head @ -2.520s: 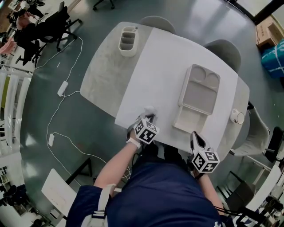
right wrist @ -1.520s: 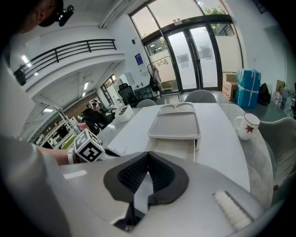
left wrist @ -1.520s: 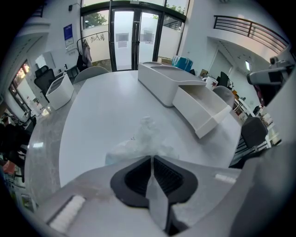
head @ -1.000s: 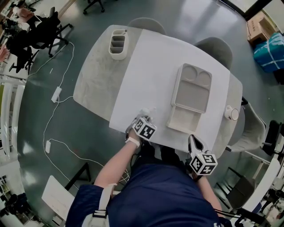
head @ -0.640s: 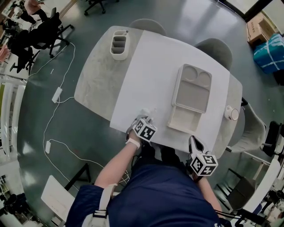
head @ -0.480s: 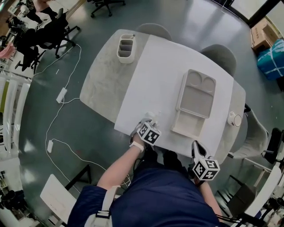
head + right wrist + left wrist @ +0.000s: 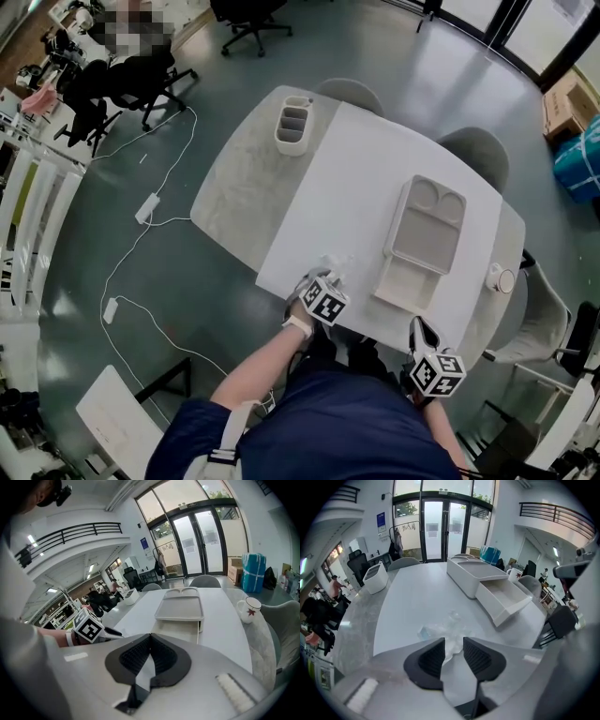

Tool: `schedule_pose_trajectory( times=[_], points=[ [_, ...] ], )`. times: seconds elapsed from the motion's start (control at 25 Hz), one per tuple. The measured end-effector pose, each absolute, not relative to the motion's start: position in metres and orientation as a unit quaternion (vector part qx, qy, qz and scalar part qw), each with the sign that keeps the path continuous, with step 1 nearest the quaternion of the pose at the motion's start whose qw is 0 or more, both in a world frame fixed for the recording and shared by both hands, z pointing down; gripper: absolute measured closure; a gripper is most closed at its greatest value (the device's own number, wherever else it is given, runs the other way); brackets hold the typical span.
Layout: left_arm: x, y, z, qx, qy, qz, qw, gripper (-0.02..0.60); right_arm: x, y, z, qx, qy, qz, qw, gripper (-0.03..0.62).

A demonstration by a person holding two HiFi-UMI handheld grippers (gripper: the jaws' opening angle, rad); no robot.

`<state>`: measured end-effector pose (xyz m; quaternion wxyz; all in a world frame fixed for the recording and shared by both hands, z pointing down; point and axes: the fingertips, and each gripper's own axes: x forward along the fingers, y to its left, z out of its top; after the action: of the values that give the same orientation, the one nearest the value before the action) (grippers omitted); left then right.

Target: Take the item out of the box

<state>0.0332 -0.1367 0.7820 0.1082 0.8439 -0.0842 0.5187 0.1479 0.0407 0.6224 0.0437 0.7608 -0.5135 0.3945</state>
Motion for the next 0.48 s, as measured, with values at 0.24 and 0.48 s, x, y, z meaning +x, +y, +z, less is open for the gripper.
schedule_pose_trajectory(
  times=[0.24,0.48],
  points=[
    [0.024,-0.141,0.773,0.850,-0.104,0.505,0.108,0.442,0.144,0.038,0.620,0.758,-0.522,0.389,0.042,0.592],
    [0.020,-0.145,0.753,0.862,-0.121,0.479,0.110,0.442,0.137,0.031,0.617,0.752,-0.535,0.383,0.043,0.592]
  ],
)
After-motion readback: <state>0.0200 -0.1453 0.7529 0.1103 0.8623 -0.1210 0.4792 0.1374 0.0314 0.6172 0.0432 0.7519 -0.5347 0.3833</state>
